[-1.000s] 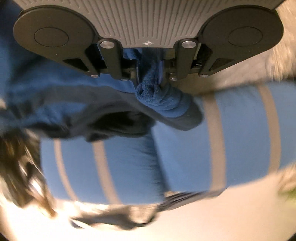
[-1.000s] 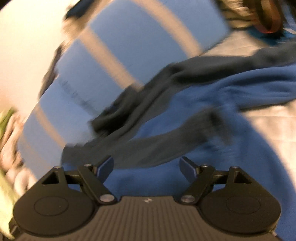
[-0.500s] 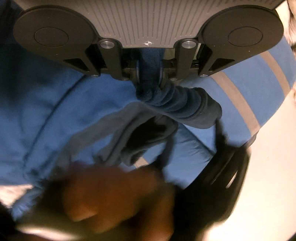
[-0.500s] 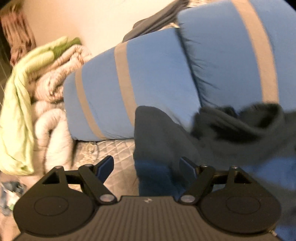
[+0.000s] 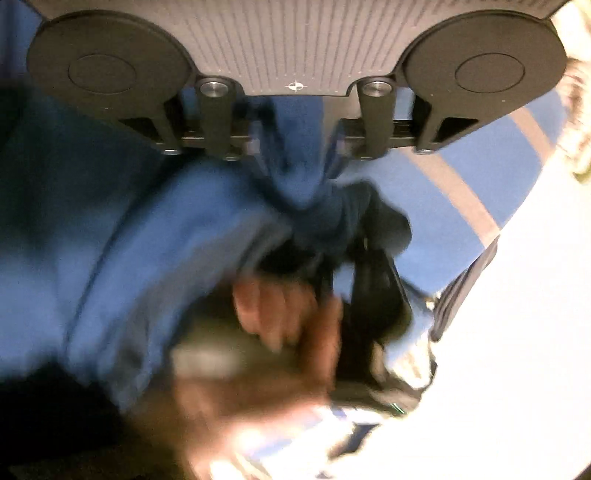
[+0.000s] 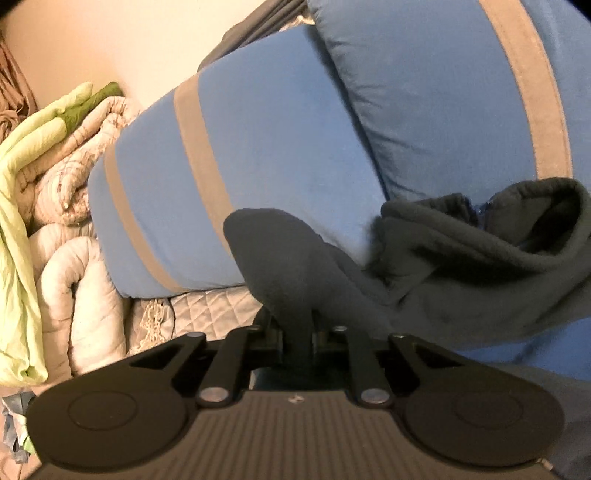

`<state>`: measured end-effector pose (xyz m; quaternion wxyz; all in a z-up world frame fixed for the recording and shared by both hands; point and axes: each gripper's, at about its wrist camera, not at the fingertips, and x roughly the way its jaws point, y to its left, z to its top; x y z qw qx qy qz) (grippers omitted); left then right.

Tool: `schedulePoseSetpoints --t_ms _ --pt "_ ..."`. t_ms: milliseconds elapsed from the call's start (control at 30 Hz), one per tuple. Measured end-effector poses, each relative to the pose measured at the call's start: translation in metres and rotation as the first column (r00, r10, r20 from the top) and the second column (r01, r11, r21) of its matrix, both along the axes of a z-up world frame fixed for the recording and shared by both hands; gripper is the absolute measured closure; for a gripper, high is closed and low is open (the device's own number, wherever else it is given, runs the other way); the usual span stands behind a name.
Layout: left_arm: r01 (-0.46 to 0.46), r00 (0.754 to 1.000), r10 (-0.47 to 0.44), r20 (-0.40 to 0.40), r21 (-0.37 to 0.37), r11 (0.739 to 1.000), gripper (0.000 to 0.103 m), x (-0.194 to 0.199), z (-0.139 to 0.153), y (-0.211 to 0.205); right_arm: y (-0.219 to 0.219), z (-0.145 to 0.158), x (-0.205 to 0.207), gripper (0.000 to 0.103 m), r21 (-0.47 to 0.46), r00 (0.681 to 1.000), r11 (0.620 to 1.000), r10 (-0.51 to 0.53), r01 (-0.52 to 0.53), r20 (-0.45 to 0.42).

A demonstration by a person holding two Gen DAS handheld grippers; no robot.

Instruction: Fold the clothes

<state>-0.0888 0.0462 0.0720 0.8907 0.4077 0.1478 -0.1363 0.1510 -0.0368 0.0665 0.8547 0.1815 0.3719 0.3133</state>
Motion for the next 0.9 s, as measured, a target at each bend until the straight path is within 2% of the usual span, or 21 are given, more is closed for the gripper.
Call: schedulePoseSetpoints --t_ms 67,167,233,267,333,400,600,733,867,900 --pt "0.007 1.0 -0.006 0.019 -0.052 0.999 0.043 0.002 0.004 -0.001 0.001 0.002 -0.003 0.09 0.0 1.0 1.0 -0.006 0.006 0.001" --pt "-0.035 0.999 0.035 0.006 -0.09 0.995 0.045 0.012 0.003 -0.001 0.001 0.004 -0.005 0.09 0.004 1.0 1.0 -0.017 0.017 -0.003" --pt "-0.083 0.996 0.08 -0.034 -0.103 0.991 0.075 0.019 0.0 0.002 0.001 0.004 -0.006 0.09 0.001 1.0 1.0 -0.025 0.025 -0.008" --pt "-0.107 0.993 0.102 -0.054 -0.105 0.989 0.084 0.021 -0.001 0.004 0.002 0.004 -0.006 0.09 -0.005 1.0 1.0 -0.029 0.029 -0.01" --pt "-0.155 0.985 0.145 -0.094 -0.109 0.982 0.087 0.025 -0.004 0.009 0.002 0.004 -0.006 0.091 -0.012 0.999 0.999 -0.037 0.037 -0.01" --pt "-0.19 0.977 0.173 -0.123 -0.145 0.971 0.09 0.021 0.004 0.019 0.0 0.003 -0.005 0.092 0.0 0.999 0.999 -0.047 0.047 -0.011" --pt "-0.28 0.953 0.247 -0.178 -0.193 0.941 0.091 0.015 0.012 0.05 0.004 0.001 -0.007 0.094 0.034 0.998 0.998 -0.056 0.056 -0.011" --pt "-0.289 0.948 0.25 -0.196 -0.201 0.936 0.09 0.013 0.017 0.044 0.01 0.002 -0.011 0.094 0.019 0.999 0.999 -0.049 0.049 0.004" --pt "-0.256 0.963 0.234 -0.131 -0.184 0.949 0.081 0.018 0.014 0.036 0.008 0.003 -0.012 0.094 0.018 0.998 0.998 -0.057 0.057 0.002" --pt "-0.248 0.966 0.23 -0.115 -0.179 0.952 0.076 0.02 0.013 0.034 0.006 0.003 -0.011 0.094 0.019 0.998 0.998 -0.062 0.062 -0.001"
